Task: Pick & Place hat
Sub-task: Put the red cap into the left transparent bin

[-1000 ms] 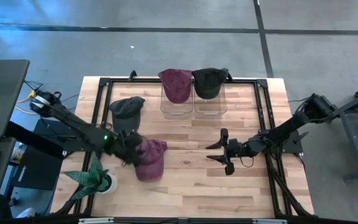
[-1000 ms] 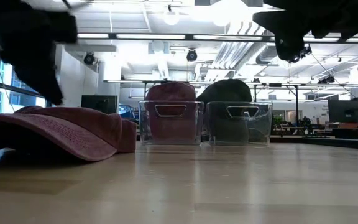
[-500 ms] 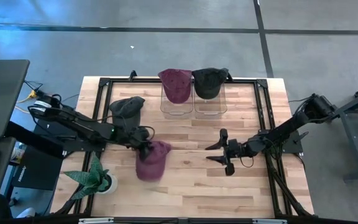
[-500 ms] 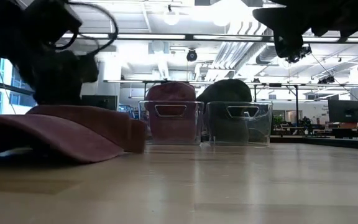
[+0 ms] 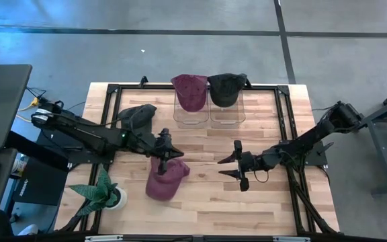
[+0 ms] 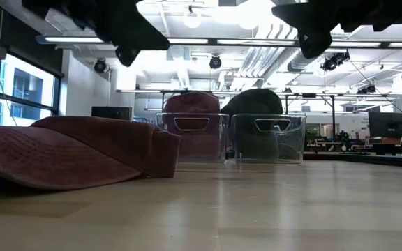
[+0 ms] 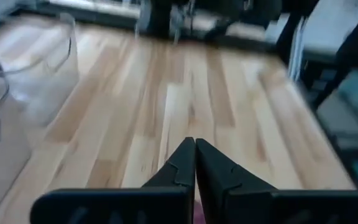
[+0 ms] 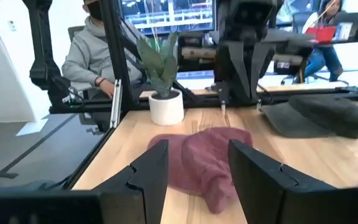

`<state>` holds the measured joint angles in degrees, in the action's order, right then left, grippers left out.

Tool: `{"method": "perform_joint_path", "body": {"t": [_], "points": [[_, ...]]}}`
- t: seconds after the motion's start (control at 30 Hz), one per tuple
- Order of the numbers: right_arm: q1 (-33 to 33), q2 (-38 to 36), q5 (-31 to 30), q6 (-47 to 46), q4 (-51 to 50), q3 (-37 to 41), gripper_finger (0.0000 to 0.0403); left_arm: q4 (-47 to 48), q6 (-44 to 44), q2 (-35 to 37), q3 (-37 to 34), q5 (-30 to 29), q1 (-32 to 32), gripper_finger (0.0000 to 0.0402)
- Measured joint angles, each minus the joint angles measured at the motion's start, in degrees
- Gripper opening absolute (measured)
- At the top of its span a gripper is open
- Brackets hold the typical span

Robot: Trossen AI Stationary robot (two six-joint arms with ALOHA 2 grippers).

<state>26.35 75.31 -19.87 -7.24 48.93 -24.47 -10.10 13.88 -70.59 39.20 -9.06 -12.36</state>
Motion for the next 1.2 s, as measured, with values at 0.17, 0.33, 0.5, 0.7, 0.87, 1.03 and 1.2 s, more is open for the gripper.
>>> {"method": "perform_joint_path", "body": {"t": [0.17,0.33,0.5,0.7,0.87,1.03,1.2], "points": [[-0.2,0.0,2.1,-0.7,-1.6,0.0,0.0160,25.1,1.8,-0.1,9.0,0.8,0.0,0.0030],[-0.3,0.0,1.5,-0.3,-1.6,0.0,0.0160,35.8,9.8,-2.9,9.7,1.0,0.0,0.0110],[-0.3,0.0,1.4,-0.3,-1.8,0.0,0.0160,38.9,17.7,-9.3,9.8,2.6,0.0,0.0201],[-0.3,0.0,1.4,-0.3,-2.4,0.0,0.0160,35.2,17.9,-18.5,9.9,5.8,0.4,0.0206],[-0.3,0.0,1.4,-0.3,-2.5,0.0,0.0160,34.6,17.3,-23.8,10.0,5.7,3.3,0.0117],[-0.3,0.0,1.2,-0.3,-2.8,0.0,0.0160,31.3,12.4,-24.2,11.1,5.6,5.2,0.0013],[-0.3,0.0,1.2,-1.3,-4.0,0.0,0.0160,32.4,8.8,-19.2,15.6,-3.3,5.2,0.0004]]}}
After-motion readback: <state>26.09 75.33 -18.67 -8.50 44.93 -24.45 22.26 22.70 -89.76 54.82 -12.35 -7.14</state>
